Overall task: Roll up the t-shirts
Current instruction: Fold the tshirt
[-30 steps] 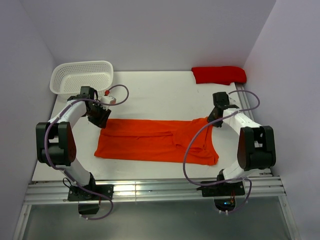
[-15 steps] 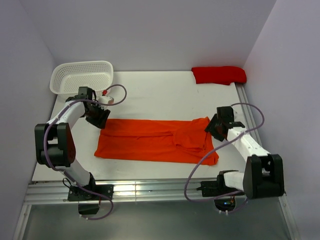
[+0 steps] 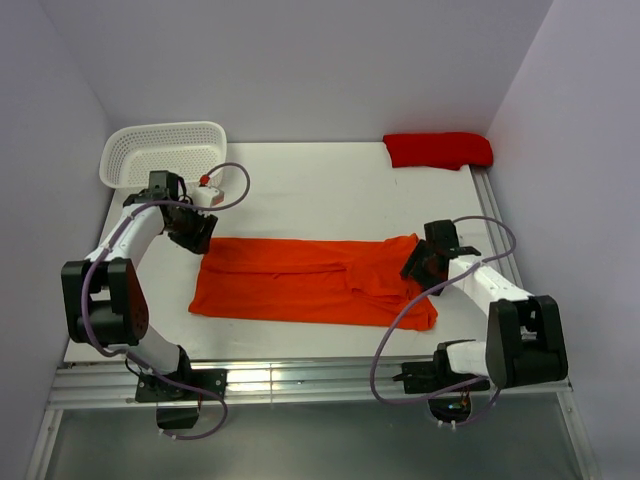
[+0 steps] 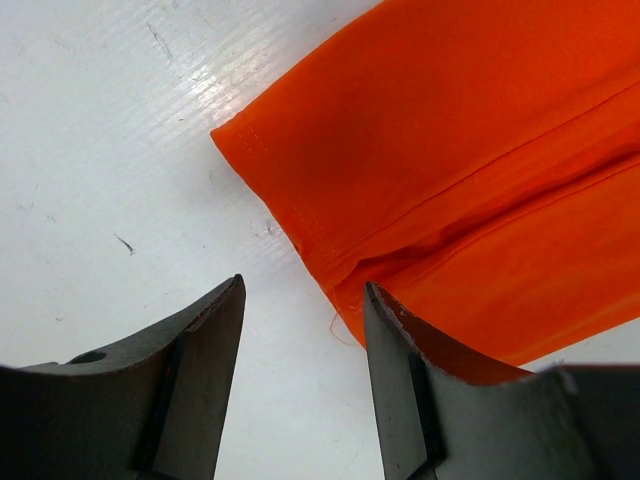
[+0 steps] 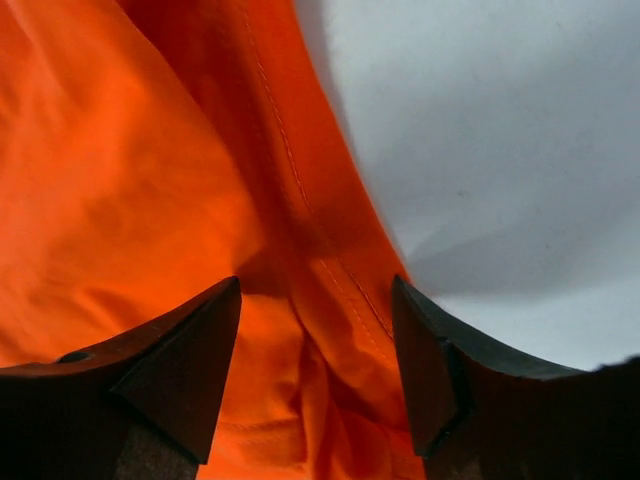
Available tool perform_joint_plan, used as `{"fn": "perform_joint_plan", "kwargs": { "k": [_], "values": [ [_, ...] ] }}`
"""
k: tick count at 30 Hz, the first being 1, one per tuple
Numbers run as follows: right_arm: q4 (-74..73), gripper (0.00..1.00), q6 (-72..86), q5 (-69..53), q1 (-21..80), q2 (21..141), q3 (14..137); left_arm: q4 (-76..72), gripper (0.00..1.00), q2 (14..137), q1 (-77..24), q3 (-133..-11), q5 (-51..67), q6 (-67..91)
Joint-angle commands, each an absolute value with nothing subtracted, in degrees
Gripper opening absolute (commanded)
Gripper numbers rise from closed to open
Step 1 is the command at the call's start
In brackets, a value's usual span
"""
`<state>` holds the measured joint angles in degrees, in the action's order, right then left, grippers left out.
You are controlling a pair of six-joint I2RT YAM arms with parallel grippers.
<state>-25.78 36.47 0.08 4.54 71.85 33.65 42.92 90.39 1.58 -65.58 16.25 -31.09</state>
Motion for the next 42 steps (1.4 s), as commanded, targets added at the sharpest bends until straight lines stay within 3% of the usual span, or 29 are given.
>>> {"fn": "perform_joint_plan", "kwargs": {
  "k": [1,4,8,11,14,28,33,36,37,38,42],
  "values": [
    [-27.07,0.68,37.61,3.24,5.62,74.96,35.94,43.94,0.56,87.45,1.67,-65.74,18.81,-32.69],
    [-27.42,0.52,37.97,4.65,6.59,77.25,36.47,44.21,0.56,87.10,1.76,-65.74,18.90,-32.87],
    [-27.77,0.18,38.41,6.41,7.38,79.36,37.52,44.30,0.56,87.36,1.76,-65.92,19.33,-32.70],
    [-29.53,0.04,38.06,9.48,7.29,82.17,40.50,44.21,0.55,88.06,1.76,-66.27,19.69,-32.08],
    [-31.81,0.01,37.10,13.70,7.21,85.42,44.45,44.21,0.55,89.03,1.76,-66.71,19.69,-31.64],
    [-33.84,0.00,29.01,19.16,-4.04,101.77,61.51,42.37,0.55,96.23,1.41,-69.17,19.95,-26.90],
    [-34.89,0.04,27.60,18.98,-7.73,104.06,65.39,42.54,0.56,100.62,0.97,-72.59,22.23,-24.44],
    [-35.51,0.22,27.16,18.38,-8.26,103.80,66.18,43.59,0.57,102.47,0.88,-75.32,24.16,-23.65],
    [-35.33,0.41,27.25,18.11,-8.44,103.28,65.92,44.20,0.58,103.35,0.79,-76.54,25.82,-23.47],
    [-35.25,0.49,27.33,17.93,-8.44,101.79,65.48,44.30,0.59,103.62,0.79,-76.99,26.45,-23.29],
    [-35.68,0.58,27.95,16.08,-8.35,95.47,63.90,44.30,0.60,104.94,0.79,-78.83,28.56,-21.63]
  ]
}}
